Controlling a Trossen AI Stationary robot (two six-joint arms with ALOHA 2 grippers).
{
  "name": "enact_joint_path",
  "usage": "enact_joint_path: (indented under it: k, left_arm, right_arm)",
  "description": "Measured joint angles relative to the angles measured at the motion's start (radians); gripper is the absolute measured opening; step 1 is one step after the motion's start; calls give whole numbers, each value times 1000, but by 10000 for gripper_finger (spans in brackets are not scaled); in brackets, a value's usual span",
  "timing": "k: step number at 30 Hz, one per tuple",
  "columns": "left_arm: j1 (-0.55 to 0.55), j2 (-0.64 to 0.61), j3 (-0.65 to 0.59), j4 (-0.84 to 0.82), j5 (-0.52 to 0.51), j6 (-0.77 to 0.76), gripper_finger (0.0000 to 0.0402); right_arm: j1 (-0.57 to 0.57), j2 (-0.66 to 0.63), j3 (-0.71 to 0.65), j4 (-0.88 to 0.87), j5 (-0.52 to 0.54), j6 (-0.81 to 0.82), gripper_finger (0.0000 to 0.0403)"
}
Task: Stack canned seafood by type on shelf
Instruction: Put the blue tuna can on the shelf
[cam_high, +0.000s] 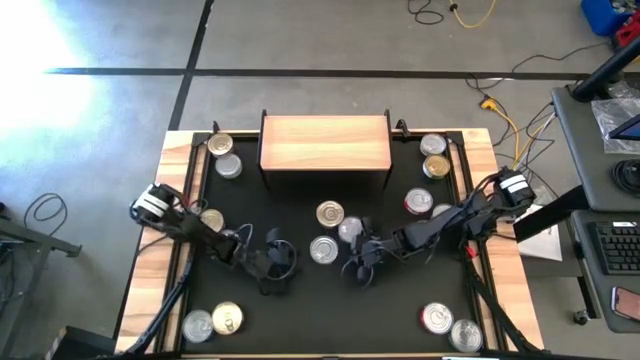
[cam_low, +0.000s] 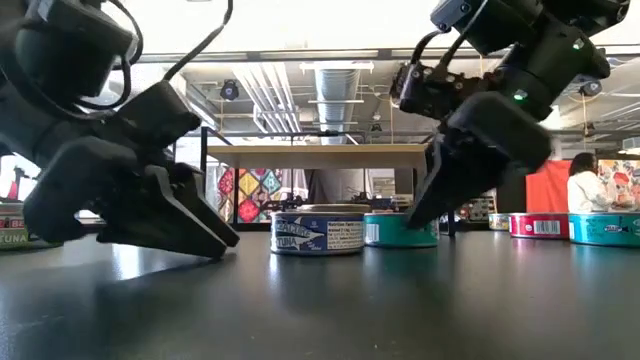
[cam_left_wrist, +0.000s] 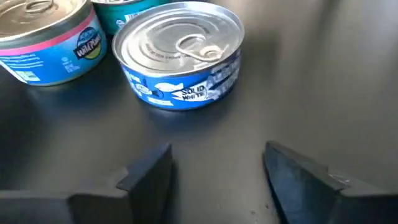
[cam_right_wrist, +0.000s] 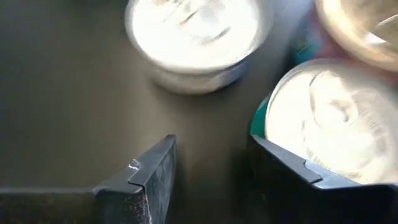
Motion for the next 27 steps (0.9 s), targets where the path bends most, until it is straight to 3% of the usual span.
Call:
enact_joint_path:
  k: [2, 6, 12, 20, 27]
  left_arm:
    - [7, 30, 21, 18, -20, 7, 269]
    - [30, 59, 46, 24, -30, 26, 303]
    - [69, 45, 39, 18, 25, 49, 338]
    - [158, 31, 52, 0, 189, 179, 348]
    - [215, 30, 81, -23, 298, 237, 348]
  right_arm:
    - [-6, -6, 0, -9, 52, -8, 201]
    - [-18, -6, 1, 6, 62, -47, 213]
    - [-29, 36, 5, 58, -13, -114, 248]
    - [-48, 135, 94, 67, -13, -168, 314]
    - [-66, 203, 235, -96, 10, -230, 327]
